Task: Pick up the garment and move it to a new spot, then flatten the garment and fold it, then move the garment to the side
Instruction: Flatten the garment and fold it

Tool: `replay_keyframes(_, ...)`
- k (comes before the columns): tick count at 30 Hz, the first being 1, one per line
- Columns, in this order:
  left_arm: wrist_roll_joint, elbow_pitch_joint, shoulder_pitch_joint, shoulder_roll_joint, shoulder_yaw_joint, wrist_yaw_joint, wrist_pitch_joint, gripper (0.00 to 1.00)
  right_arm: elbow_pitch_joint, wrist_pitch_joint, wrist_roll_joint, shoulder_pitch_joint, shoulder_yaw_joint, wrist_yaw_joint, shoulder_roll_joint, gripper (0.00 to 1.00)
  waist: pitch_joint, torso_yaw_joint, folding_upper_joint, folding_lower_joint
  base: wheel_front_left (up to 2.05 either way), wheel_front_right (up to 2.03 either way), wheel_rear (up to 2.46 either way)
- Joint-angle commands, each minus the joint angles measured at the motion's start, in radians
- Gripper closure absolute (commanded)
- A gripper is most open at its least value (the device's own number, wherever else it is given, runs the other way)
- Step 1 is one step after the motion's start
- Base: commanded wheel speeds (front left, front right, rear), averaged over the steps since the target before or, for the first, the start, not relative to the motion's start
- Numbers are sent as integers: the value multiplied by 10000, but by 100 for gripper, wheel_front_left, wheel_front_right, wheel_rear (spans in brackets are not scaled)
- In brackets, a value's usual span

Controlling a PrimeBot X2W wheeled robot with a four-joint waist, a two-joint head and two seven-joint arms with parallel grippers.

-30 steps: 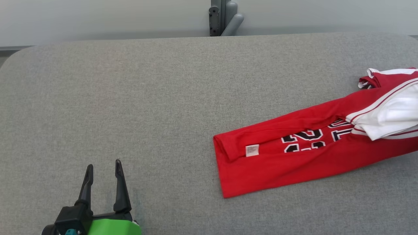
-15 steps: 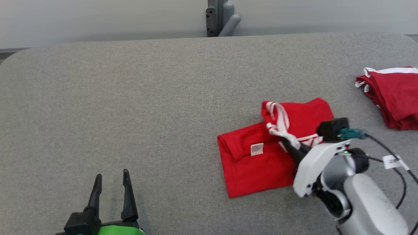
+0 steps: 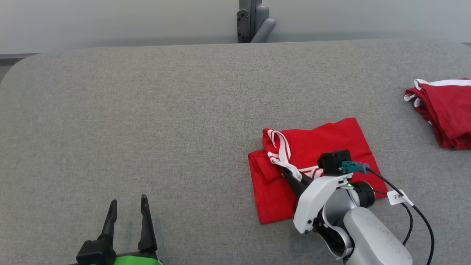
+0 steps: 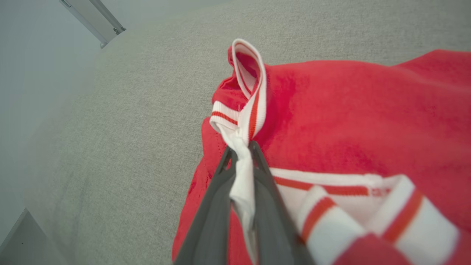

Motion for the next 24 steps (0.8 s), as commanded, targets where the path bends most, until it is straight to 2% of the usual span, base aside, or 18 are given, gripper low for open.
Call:
replay_keyframes(1,-73,20,-4,15,-17,19,-24,0,85,-144,258,-136,149,2,-11,100,-35,2,54,0,0,0,0)
replay_keyframes(6,-58,118,89,15,-42,5,-24,0,412,-471,866,-364,863,2,-11,100,-140,-22,54,0,0,0,0)
replay_keyframes(7,-32,148,107,15,-19,-22,-24,0,438,-605,938,-398,1018,2,-8,69,-169,-26,54,0,0,0,0)
replay_keyframes(8,-3,177,129,15,18,-23,-24,0,492,-723,1000,-405,1159,2,-9,6,-194,-29,54,0,0,0,0)
replay_keyframes(9,11,203,149,15,45,-29,-24,0,563,-785,1175,-371,1270,2,-8,0,-219,-30,54,0,0,0,0)
replay_keyframes(12,23,265,254,15,104,-41,-24,0,489,-1297,1450,-366,1309,2,-19,0,-309,-50,54,0,0,0,0)
replay_keyframes(17,-66,345,467,15,143,23,-24,0,-154,-2339,1711,192,428,2,-20,0,-507,-85,54,0,0,0,0)
replay_keyframes(19,-114,280,564,15,152,84,-24,0,-550,-2748,1361,492,-192,2,-68,0,-558,-128,54,0,0,0,0)
replay_keyframes(20,-160,224,670,15,126,133,-24,0,-850,-3100,852,893,-902,-1,-323,0,-600,-166,54,0,0,0,0)
replay_keyframes(24,-197,229,722,14,44,166,-24,0,-1067,-3571,-415,1532,-2519,2,-748,0,-683,-191,54,0,0,0,0)
